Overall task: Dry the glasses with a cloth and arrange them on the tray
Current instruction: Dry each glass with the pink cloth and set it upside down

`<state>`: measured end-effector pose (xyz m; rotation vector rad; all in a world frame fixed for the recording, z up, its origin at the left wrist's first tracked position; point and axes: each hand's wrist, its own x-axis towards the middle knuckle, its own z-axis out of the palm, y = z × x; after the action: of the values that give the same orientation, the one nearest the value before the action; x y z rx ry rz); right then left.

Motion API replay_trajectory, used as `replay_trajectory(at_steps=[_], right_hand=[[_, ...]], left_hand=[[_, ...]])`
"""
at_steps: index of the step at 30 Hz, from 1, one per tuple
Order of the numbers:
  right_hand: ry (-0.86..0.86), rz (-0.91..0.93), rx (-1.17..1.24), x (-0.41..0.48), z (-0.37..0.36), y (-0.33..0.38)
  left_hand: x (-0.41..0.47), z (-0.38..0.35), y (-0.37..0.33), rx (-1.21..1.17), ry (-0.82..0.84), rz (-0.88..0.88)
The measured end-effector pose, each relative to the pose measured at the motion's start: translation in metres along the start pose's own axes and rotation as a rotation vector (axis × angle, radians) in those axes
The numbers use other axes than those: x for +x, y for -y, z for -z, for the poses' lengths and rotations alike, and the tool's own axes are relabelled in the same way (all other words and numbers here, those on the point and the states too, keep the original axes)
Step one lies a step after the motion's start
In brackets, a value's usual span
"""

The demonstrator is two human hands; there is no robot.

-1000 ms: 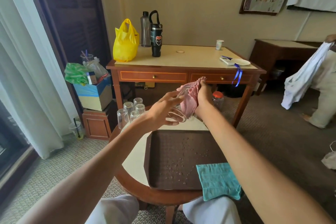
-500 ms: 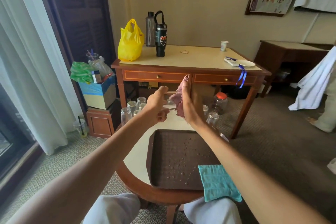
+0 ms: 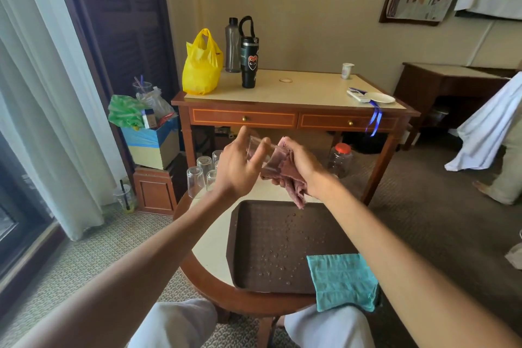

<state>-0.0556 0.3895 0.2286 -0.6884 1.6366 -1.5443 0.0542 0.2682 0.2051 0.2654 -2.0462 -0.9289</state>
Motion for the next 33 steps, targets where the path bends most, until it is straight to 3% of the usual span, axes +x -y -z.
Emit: replay_trajectory(at_steps=[5,8,11,16,18,19,21,24,27,30,33], right_hand=[[-0.441,0.547,-0.583,0.006,-0.015,-0.015],[-0.482,0.658,-0.674,0.001,-0.017,-0.014],[-0.453,0.575,-0.567,0.003,-0.013,-0.013],[0.029,-0.098,-0.024,-0.001,0.002,-0.003],[0.194,-0.238,0.013,-0.007,0.011,0.001],[0.235,-0.254,-0.011,-0.006,0.013,0.002],[0.157,-0.231,-0.097,-0.005,0.009,0.003],[-0.118,-0.044,-0.269,-0.001,-0.002,-0.001],[-0.308,0.265,-0.657,0.003,-0.014,-0.006],[-0.401,0.517,-0.794,0.005,-0.022,-0.013],[-0.425,0.59,-0.859,0.005,-0.021,-0.021]], left_hand=[[0.006,-0.007,-0.025,-0.643,-0.011,1.051],[0.005,-0.005,-0.026,-0.713,0.018,1.156],[0.005,-0.009,-0.03,-0.529,-0.034,0.974],[-0.005,-0.004,-0.01,-0.019,-0.14,0.09],[-0.008,0.001,-0.01,0.048,-0.128,-0.178],[-0.01,0.002,-0.008,0.042,-0.121,-0.246],[-0.013,0.002,0.0,0.024,-0.115,-0.244],[-0.015,-0.003,0.012,-0.063,-0.086,-0.014],[-0.011,-0.007,0.004,-0.33,-0.096,0.37],[-0.005,-0.004,-0.008,-0.635,-0.099,0.934],[-0.003,0.0,-0.013,-0.723,-0.005,1.181]])
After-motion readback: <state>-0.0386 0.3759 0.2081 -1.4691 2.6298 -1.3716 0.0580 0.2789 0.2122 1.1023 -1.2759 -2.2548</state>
